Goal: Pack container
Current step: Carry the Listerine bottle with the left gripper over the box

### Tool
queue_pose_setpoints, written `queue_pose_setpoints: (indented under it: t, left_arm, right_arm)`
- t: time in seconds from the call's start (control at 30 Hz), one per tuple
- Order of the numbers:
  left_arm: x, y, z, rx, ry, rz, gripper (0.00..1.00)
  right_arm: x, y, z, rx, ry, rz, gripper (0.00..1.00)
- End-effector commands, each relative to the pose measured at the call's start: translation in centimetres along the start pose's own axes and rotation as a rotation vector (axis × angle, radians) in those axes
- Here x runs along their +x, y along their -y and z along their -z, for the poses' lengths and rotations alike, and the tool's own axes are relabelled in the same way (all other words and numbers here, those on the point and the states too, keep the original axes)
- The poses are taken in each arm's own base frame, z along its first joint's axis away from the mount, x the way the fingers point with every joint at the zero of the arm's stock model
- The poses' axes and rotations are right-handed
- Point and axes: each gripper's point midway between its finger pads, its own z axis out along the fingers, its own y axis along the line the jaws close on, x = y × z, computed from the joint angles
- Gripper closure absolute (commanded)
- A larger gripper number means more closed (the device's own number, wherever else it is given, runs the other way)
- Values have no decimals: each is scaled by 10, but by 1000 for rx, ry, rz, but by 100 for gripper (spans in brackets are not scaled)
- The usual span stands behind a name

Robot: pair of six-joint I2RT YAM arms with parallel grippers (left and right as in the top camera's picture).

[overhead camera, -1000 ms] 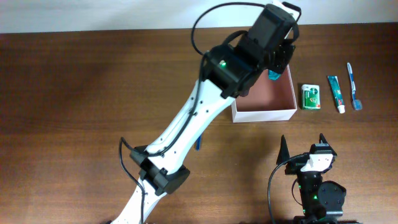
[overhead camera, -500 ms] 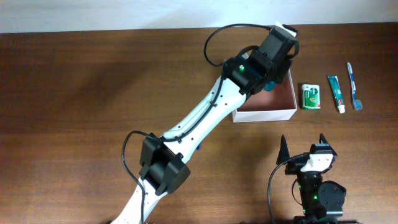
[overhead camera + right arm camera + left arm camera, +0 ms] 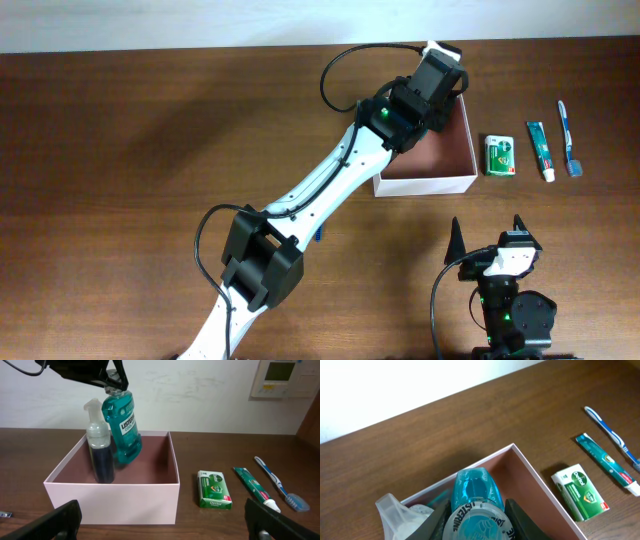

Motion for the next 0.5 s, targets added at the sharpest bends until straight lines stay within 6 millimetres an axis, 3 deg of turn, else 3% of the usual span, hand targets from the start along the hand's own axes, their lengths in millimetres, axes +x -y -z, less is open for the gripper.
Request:
queue_pose_setpoints:
  t: [0.0, 0.3, 0.47]
  left_arm:
    - [-7, -11, -3, -42, 29, 22, 80]
    - [19, -13, -20, -58, -41, 6, 80]
    - [22, -13, -23, -63, -46, 5, 79]
  right_arm:
    - [2, 0, 0, 5, -4, -1, 1]
    - [2, 0, 0, 5, -4, -1, 1]
    - [2, 0, 0, 5, -4, -1, 1]
